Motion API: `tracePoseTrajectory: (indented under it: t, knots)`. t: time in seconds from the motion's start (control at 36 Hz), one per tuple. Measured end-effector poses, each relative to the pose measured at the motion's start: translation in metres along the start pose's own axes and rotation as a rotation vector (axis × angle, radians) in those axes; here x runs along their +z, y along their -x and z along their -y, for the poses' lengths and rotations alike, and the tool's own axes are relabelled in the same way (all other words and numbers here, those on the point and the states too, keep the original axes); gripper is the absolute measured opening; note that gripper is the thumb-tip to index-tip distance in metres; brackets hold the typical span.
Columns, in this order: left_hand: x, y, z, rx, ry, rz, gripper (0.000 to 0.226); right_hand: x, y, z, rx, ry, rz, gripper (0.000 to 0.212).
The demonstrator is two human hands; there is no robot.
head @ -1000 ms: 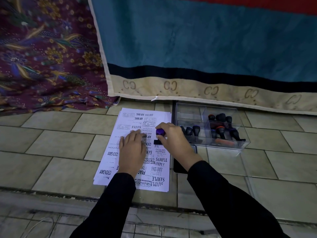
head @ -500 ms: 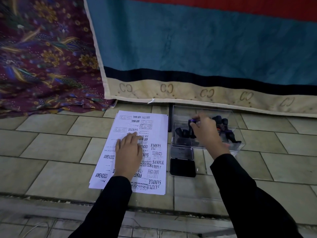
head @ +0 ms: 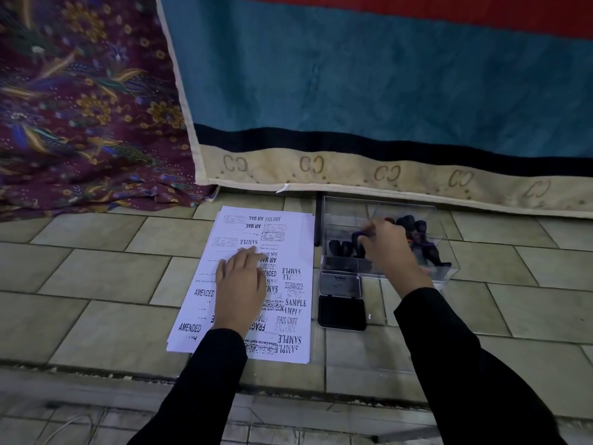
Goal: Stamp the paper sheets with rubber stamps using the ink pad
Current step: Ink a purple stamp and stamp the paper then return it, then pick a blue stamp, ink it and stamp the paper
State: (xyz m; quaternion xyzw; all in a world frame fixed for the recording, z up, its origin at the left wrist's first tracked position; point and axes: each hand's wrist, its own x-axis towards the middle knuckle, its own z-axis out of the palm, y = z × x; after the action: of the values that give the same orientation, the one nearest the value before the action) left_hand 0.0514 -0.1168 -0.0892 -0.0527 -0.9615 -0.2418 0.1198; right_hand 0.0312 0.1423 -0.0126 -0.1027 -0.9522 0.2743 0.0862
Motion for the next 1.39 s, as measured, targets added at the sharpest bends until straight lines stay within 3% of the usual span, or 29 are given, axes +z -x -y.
tracePoseTrajectory:
  t: [0.19, 0.47, 0.72, 0.86, 0.94, 1.14, 1.25, 1.39]
  knots:
    - [0.001, -0.001, 0.001, 0.019, 0.002, -0.014, 0.029, -0.003, 0.004, -0.003, -0.067, 0.042, 0.02, 0.015]
    - [0.001, 0.0, 0.001, 0.019, 0.006, -0.008, 0.029, -0.05, -0.035, -0.033, 0.111, 0.083, -0.201, 0.022]
    - [0.0, 0.0, 0.001, 0.016, 0.012, -0.005, 0.029, -0.041, -0.06, -0.041, 0.225, 0.297, 0.019, 0.017]
    - [0.001, 0.0, 0.001, 0.014, 0.012, -0.002, 0.029, -0.025, -0.063, -0.043, 0.277, 0.342, -0.01, 0.027]
    - [0.001, 0.0, 0.002, 0.014, 0.004, -0.002, 0.029, -0.022, -0.064, -0.044, 0.298, 0.313, -0.032, 0.02]
    - [0.001, -0.001, 0.002, 0.02, -0.002, -0.014, 0.028, -0.025, -0.065, -0.046, 0.202, 0.292, -0.055, 0.013]
    - [0.001, -0.001, 0.002, 0.017, 0.0, -0.011, 0.029, -0.034, -0.059, -0.044, 0.061, 0.304, -0.178, 0.02]
    - [0.001, -0.001, 0.002, 0.017, 0.004, -0.011, 0.029, -0.045, -0.046, -0.04, 0.024, -0.029, -0.328, 0.02]
